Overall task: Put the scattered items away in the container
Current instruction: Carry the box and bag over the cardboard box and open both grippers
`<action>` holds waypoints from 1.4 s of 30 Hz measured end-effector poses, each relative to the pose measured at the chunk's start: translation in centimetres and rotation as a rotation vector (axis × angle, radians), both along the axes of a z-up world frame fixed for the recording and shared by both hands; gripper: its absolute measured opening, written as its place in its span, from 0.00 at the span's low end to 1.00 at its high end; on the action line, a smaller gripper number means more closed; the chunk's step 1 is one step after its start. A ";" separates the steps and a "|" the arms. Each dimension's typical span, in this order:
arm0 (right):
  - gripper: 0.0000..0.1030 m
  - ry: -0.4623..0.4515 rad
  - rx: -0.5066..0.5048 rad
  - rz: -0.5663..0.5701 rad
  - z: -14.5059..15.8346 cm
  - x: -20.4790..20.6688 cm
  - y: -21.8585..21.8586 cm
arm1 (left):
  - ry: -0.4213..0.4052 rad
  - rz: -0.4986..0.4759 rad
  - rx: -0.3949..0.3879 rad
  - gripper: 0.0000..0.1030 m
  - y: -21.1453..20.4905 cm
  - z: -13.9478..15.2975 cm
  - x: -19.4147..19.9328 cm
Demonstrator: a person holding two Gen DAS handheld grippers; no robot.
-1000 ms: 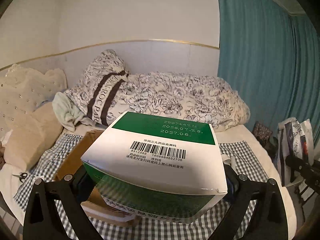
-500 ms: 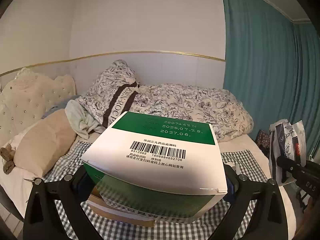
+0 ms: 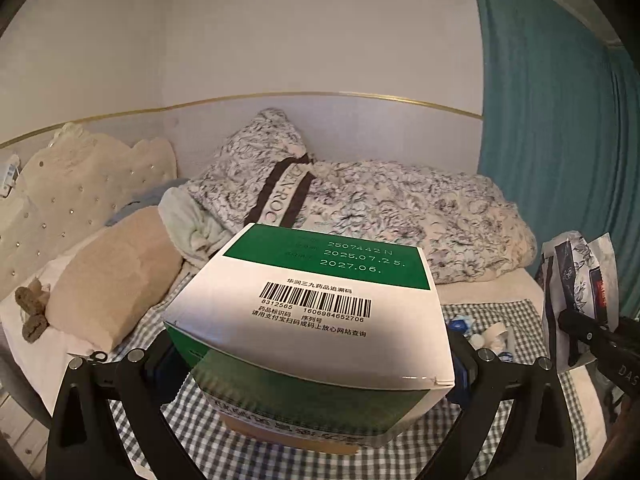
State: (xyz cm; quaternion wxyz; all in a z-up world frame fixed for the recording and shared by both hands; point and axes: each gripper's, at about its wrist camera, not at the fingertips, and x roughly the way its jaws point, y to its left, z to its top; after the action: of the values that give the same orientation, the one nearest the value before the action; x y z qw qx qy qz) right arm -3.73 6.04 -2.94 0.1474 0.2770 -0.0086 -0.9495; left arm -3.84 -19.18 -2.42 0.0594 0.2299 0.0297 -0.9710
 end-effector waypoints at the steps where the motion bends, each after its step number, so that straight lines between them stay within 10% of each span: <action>1: 0.22 -0.002 0.003 0.009 -0.1 -0.3 -0.5 | -0.005 0.003 0.001 0.98 -0.4 -0.2 -0.2; 42: 0.27 -0.246 0.051 0.232 -12.1 -14.9 -14.1 | -0.306 0.003 0.013 1.00 -6.1 -12.9 -12.0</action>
State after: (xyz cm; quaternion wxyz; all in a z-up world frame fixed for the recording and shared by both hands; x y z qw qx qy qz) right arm -18.67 -8.05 -14.99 0.2469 0.3938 0.0294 -0.8849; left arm -15.79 -25.27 -15.30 0.0631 0.3756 0.0270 -0.9242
